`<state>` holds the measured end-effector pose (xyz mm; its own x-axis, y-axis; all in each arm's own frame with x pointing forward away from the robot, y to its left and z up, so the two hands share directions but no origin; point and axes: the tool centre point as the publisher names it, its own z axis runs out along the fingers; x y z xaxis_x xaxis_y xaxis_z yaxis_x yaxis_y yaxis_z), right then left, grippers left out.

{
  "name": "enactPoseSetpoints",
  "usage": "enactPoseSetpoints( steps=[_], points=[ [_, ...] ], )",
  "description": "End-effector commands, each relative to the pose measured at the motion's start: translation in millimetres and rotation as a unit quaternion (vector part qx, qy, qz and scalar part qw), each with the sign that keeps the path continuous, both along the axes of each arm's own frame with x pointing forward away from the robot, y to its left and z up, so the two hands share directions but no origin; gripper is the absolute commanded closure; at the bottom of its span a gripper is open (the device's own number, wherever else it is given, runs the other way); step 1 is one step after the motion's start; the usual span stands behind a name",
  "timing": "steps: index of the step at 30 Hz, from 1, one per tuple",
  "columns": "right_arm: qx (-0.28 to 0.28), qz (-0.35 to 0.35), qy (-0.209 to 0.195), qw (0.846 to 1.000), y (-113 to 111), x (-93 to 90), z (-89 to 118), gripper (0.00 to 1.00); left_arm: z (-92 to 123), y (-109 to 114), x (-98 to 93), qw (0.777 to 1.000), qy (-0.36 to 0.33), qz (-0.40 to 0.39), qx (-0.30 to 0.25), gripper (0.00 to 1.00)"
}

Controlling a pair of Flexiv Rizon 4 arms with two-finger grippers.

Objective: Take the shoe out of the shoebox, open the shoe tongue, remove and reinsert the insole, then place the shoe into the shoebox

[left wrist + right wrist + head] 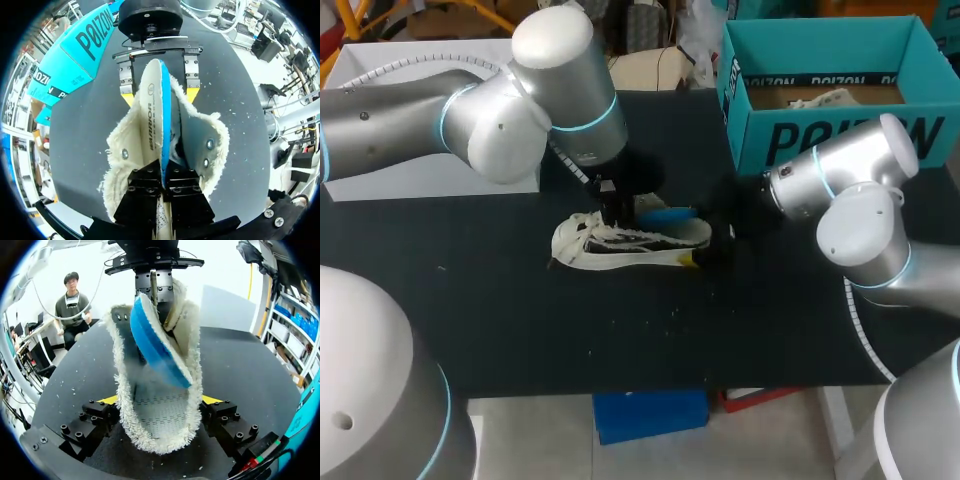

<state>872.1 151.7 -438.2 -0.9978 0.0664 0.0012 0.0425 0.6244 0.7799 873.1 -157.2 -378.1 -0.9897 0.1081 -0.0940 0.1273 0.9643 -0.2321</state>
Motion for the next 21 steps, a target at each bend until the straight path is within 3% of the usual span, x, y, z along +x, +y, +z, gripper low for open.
enactPoseSetpoints(
  steps=[1, 8, 13, 21],
  points=[
    [-0.001, 0.000, 0.000, 1.000, -1.0, 0.3, -1.7, 1.00, -13.1, -8.1, 2.8, 0.999, 0.014, -0.023, -0.017, 1.00],
    [-0.001, 0.000, 0.000, 1.000, -1.0, 0.3, -1.7, 1.00, -21.1, -26.2, 4.4, 0.999, 0.016, -0.038, -0.024, 1.00],
    [-0.001, 0.000, 0.000, 1.000, -1.0, 0.3, -1.7, 1.00, -19.8, -31.5, 5.0, 0.998, 0.010, -0.048, -0.038, 0.72],
    [-0.001, 0.000, 0.000, 1.000, -1.0, 0.3, -1.7, 1.00, -18.5, -47.0, 1.5, 0.997, -0.010, -0.047, -0.053, 0.67]
  ],
)
